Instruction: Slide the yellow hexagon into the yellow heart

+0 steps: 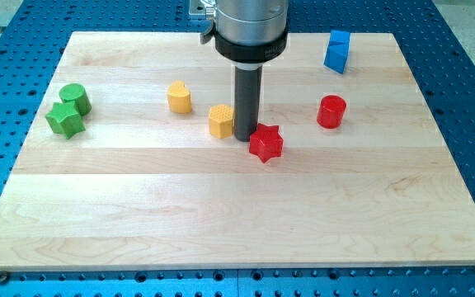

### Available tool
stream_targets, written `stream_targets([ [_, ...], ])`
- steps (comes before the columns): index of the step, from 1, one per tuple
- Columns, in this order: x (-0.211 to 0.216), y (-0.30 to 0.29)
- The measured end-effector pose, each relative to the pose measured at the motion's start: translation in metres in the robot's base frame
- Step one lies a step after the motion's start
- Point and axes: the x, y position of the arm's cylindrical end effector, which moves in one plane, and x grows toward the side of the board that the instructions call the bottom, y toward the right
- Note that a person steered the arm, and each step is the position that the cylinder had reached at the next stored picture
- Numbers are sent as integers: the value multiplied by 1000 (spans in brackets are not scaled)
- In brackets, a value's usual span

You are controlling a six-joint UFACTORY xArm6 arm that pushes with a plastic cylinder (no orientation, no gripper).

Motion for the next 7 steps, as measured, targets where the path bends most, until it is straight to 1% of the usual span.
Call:
stream_targets([
  [1,-3,-53],
  [2,-20,-89],
  [3,-38,-99],
  [4,-18,-99],
  [5,-17,-77],
  [6,-39,-74],
  [7,-74,-112],
])
